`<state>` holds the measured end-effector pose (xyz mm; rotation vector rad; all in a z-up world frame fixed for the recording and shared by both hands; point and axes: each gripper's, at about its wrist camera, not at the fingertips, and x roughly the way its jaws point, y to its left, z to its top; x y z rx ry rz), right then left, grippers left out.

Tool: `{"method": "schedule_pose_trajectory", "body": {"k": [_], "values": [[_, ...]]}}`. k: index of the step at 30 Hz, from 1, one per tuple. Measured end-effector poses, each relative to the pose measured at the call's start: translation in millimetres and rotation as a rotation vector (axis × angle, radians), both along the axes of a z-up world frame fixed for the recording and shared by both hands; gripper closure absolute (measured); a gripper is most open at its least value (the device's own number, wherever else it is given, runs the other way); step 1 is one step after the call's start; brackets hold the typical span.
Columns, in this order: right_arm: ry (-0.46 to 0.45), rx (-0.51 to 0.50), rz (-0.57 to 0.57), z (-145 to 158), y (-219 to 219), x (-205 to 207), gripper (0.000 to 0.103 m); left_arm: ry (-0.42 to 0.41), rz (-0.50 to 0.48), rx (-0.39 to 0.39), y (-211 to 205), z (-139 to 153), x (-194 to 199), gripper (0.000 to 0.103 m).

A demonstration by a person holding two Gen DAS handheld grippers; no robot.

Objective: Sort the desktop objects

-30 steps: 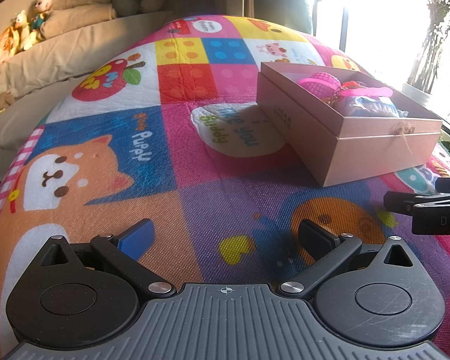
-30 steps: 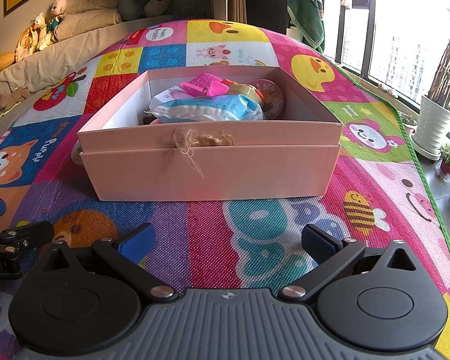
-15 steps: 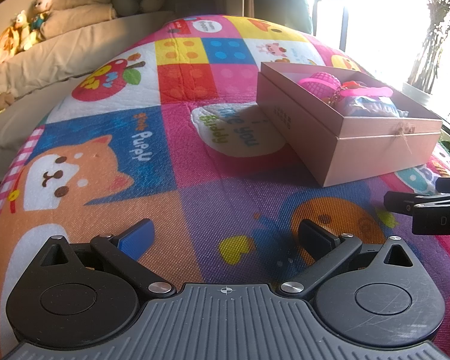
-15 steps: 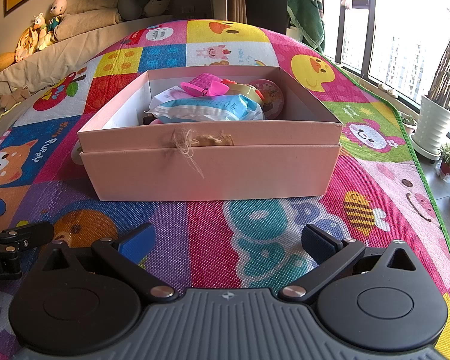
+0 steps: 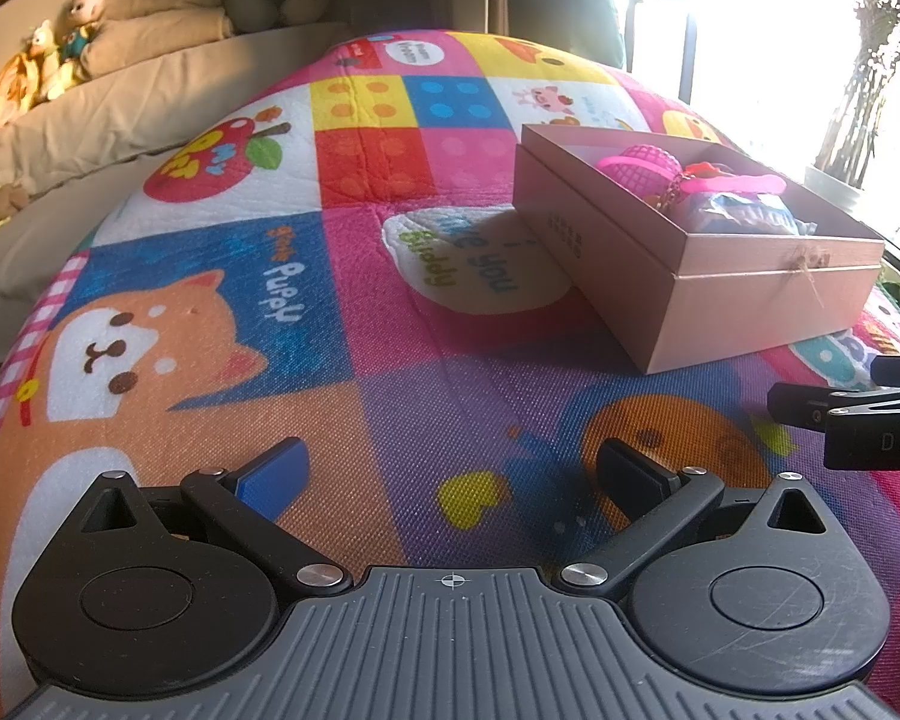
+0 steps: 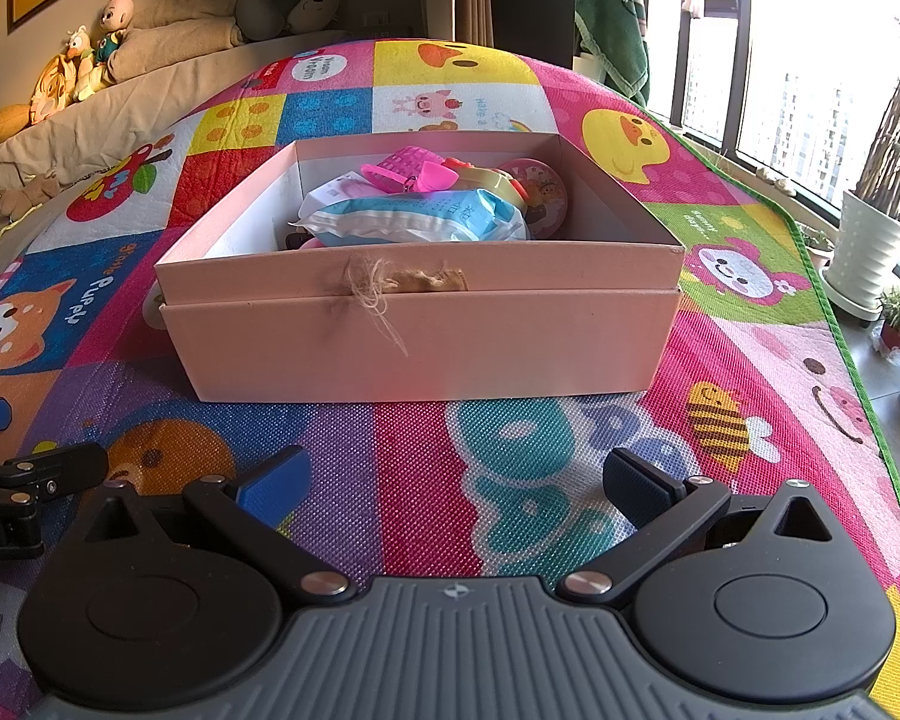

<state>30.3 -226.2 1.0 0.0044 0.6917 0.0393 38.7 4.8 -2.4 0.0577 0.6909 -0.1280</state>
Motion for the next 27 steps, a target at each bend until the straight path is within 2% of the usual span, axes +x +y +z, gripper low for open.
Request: {"method": "schedule_pose_trajectory", "body": {"k": [13, 17, 20, 27], "values": [[0.0, 0.0, 0.0, 0.0, -0.2, 0.1, 0.0, -0.001, 0.008, 0.006, -1.2, 0.3, -0.5, 0.0], [0.0, 0.0, 0.0, 0.0, -0.6, 0.3, 0.0, 0.032, 0.007, -0.013, 1.4, 2.9, 2.0, 0.0], [0.0, 0.0, 0.0, 0.0, -0.2, 0.4, 0.0, 0.059, 0.033, -0.001, -1.8, 4.5, 1.7, 0.0], [0.0, 0.0, 0.0, 0.1, -0.2, 0.2, 0.0, 0.064, 0.074, -0.003, -4.5, 5.0, -3.9, 0.0]]}}
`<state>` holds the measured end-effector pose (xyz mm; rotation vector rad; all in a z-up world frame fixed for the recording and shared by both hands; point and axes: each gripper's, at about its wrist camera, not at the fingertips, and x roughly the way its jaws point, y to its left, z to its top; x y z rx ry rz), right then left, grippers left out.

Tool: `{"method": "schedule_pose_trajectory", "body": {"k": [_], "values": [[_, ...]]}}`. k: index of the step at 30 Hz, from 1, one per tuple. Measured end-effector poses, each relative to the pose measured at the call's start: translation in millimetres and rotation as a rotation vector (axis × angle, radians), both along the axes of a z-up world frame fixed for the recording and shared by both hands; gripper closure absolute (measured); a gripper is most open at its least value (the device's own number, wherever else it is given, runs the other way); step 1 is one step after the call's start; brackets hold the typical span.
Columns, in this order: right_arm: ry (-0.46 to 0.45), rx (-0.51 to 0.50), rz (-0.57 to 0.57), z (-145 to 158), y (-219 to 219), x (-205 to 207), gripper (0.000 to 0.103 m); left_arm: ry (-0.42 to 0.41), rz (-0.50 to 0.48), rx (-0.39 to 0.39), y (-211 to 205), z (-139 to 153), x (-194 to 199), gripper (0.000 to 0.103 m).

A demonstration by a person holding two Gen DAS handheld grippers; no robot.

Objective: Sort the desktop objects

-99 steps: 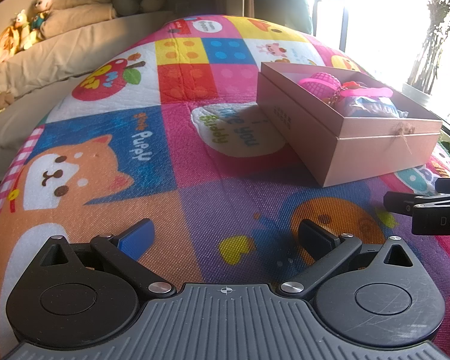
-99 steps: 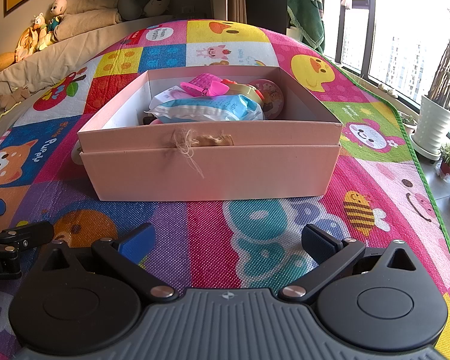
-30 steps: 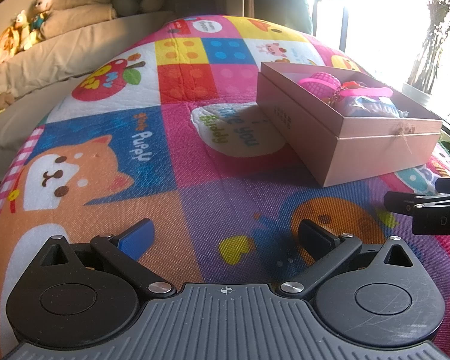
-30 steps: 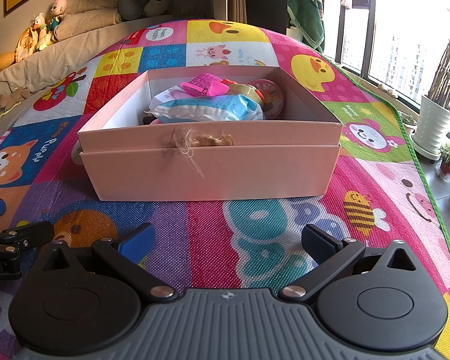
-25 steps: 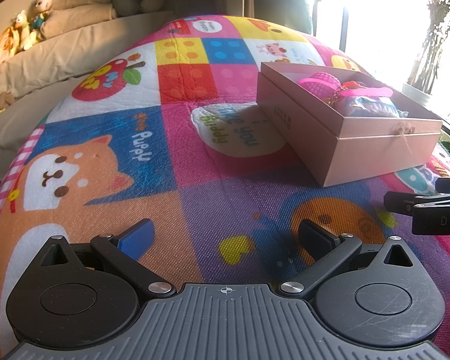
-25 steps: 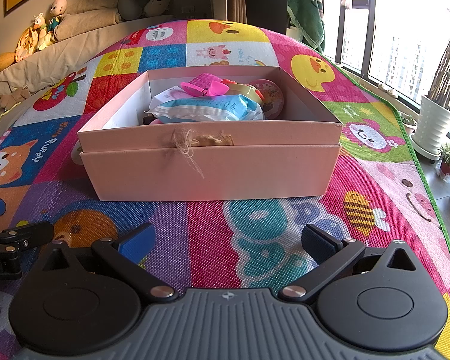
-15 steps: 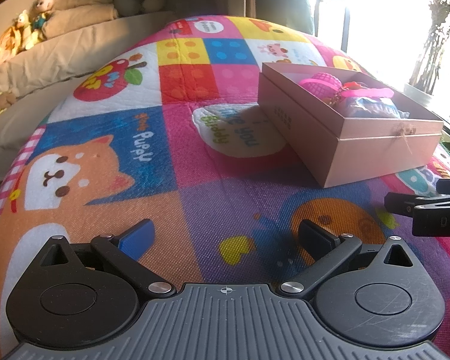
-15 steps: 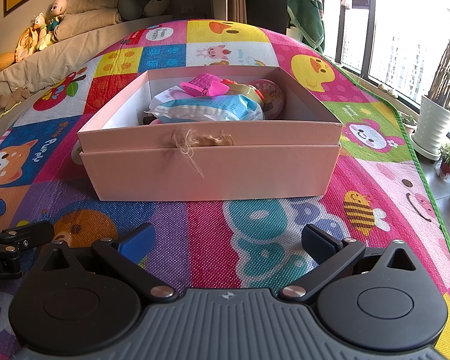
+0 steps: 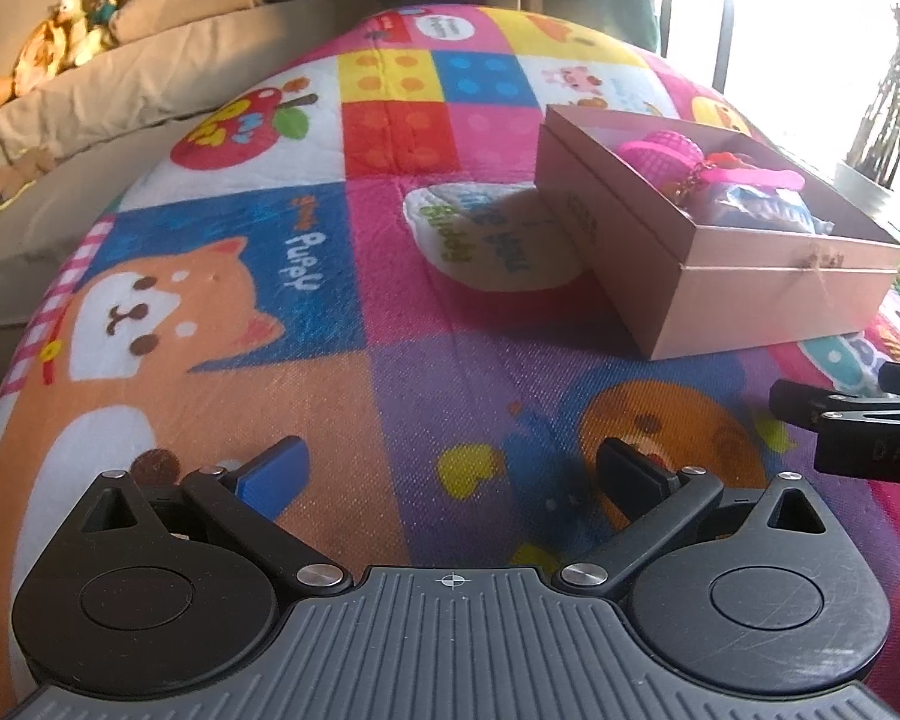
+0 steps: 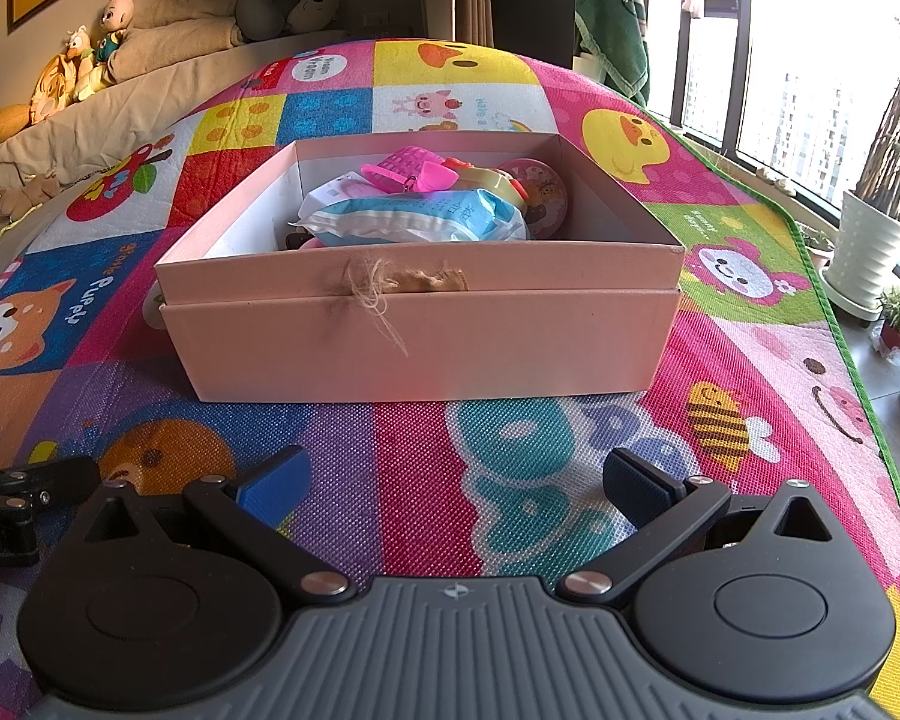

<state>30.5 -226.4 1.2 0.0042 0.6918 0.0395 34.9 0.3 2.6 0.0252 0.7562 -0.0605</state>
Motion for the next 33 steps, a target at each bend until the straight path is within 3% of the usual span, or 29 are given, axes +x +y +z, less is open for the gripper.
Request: {"method": "schedule_pose_trajectory", "body": {"k": [33], "values": [[0.0, 0.0, 0.0, 0.1, 0.1, -0.5, 0.0, -0.01, 0.001, -0.001, -0.4, -0.3, -2.1, 0.0]]}}
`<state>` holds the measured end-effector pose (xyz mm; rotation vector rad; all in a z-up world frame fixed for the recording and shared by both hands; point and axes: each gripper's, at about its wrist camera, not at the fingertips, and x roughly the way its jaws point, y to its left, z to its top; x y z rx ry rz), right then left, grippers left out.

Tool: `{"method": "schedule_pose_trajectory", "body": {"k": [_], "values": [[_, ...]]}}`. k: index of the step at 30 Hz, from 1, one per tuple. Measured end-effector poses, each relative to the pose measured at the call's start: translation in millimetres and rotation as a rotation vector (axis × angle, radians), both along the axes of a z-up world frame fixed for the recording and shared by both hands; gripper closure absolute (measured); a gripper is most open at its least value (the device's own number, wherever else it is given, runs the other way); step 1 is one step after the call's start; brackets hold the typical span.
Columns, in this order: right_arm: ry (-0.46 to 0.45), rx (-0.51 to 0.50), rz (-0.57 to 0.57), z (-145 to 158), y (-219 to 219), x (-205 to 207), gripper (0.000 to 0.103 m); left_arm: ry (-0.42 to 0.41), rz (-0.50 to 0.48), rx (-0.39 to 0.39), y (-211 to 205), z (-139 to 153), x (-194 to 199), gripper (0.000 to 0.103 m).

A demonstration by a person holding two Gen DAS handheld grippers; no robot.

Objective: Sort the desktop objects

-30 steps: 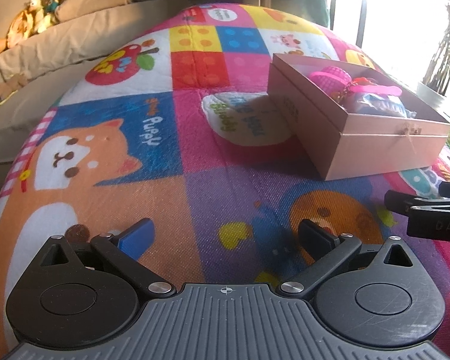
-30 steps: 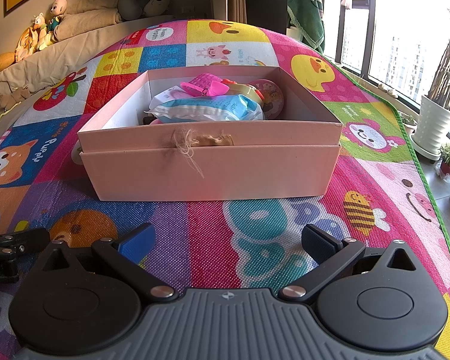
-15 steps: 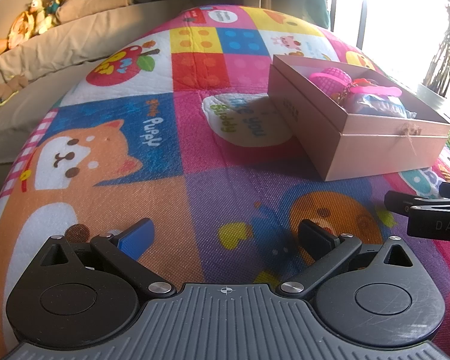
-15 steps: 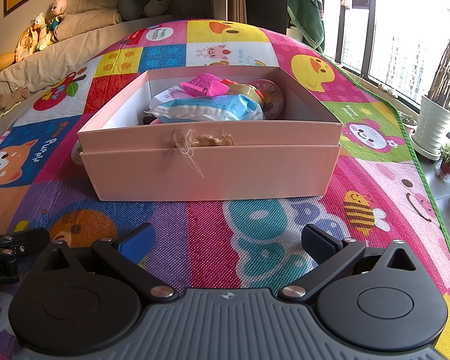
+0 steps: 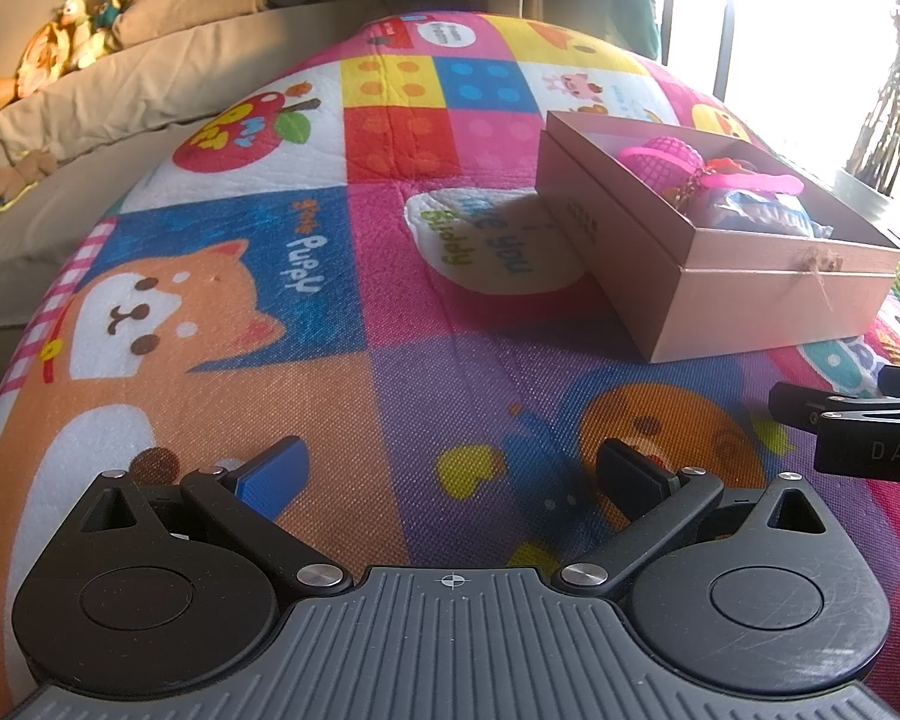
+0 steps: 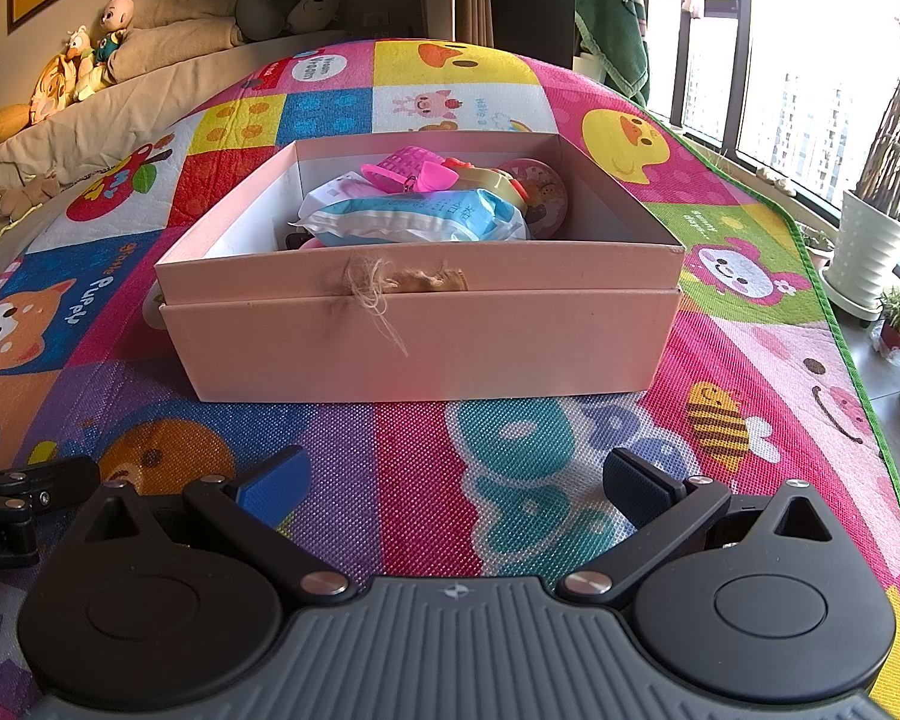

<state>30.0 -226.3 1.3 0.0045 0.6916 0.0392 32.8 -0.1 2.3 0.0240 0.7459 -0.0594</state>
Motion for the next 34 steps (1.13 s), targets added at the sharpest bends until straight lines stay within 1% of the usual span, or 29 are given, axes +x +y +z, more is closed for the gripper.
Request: {"method": "schedule_pose_trajectory", "body": {"k": [34], "values": [[0.0, 0.0, 0.0, 0.0, 0.3, -0.2, 0.0, 0.007, -0.004, -0.002, 0.8, 2.1, 2.1, 0.0]]}}
